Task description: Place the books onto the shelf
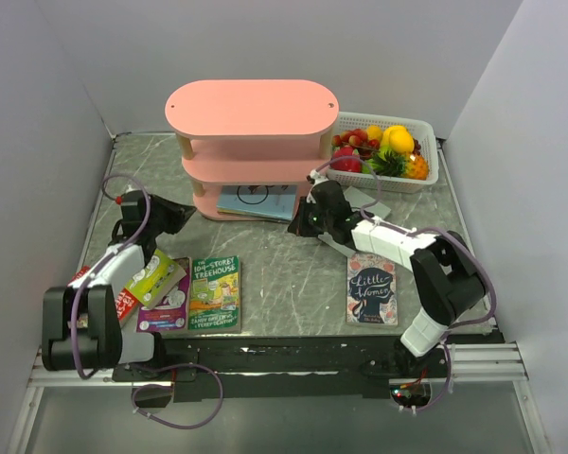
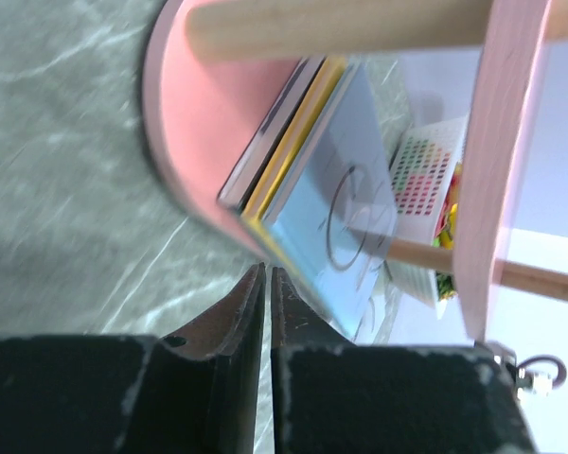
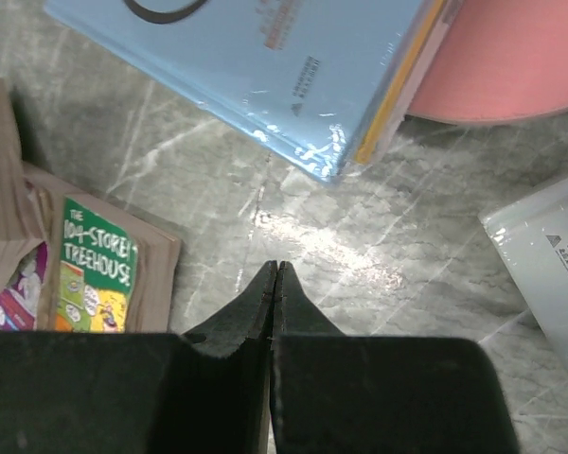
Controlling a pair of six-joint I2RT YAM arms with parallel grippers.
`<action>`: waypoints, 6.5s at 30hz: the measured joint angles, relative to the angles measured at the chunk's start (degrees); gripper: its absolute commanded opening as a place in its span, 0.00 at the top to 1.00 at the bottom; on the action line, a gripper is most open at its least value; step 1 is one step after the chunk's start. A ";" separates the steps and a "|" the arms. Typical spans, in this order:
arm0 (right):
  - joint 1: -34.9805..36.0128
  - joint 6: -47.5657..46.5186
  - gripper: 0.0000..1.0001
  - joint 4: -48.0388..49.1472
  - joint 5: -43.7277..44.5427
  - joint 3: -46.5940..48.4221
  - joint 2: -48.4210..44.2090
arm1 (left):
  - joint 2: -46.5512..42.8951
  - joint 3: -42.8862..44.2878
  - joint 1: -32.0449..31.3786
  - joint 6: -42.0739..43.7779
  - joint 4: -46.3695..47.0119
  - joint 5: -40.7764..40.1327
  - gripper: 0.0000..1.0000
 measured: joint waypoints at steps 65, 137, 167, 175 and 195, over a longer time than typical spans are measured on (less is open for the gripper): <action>16.85 8.98 0.01 14.73 -7.08 -13.25 -0.42 | -28.81 -13.66 -7.45 3.74 -22.93 -11.65 0.80; 11.91 -0.07 1.00 -24.37 -44.54 4.20 -21.97 | -49.62 -17.18 -12.52 -0.96 0.94 41.68 0.16; 10.67 -1.90 0.24 -29.00 7.06 12.63 -50.01 | -27.36 20.02 -13.11 -5.77 -1.62 8.52 0.99; 10.62 -2.10 0.24 -28.35 10.32 8.81 -50.84 | -6.51 46.49 -12.74 -3.78 -5.09 1.95 0.99; 10.56 -1.64 0.24 -25.20 11.93 1.25 -53.72 | 18.64 61.16 -2.56 1.99 -14.32 10.21 0.43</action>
